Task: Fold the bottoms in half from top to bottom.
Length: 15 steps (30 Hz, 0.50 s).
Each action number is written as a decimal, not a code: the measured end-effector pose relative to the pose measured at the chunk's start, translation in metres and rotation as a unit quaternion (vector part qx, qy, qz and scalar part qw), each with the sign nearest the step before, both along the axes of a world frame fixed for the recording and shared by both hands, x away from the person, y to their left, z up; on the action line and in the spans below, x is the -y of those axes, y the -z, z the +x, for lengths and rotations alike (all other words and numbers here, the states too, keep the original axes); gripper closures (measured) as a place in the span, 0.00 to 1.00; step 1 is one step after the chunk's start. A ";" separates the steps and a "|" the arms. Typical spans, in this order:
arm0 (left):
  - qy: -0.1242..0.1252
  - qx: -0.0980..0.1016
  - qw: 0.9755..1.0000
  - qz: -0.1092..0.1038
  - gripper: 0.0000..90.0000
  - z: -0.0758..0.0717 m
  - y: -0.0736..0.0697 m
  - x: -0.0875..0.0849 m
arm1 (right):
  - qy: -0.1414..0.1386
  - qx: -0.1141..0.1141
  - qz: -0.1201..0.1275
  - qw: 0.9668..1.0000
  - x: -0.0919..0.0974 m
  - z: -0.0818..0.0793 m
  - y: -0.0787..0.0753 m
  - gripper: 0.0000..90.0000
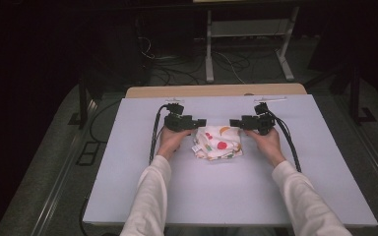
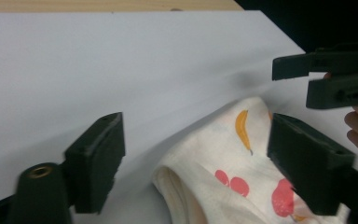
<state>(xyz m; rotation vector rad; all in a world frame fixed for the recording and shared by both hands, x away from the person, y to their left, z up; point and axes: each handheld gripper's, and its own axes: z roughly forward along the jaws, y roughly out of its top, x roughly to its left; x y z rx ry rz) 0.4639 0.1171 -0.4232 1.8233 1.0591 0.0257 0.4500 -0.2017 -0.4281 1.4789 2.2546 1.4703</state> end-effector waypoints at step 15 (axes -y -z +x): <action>0.007 0.020 1.000 0.014 0.00 -0.018 -0.017 -0.007 | -0.020 0.001 -0.030 0.999 0.010 -0.011 -0.017 0.00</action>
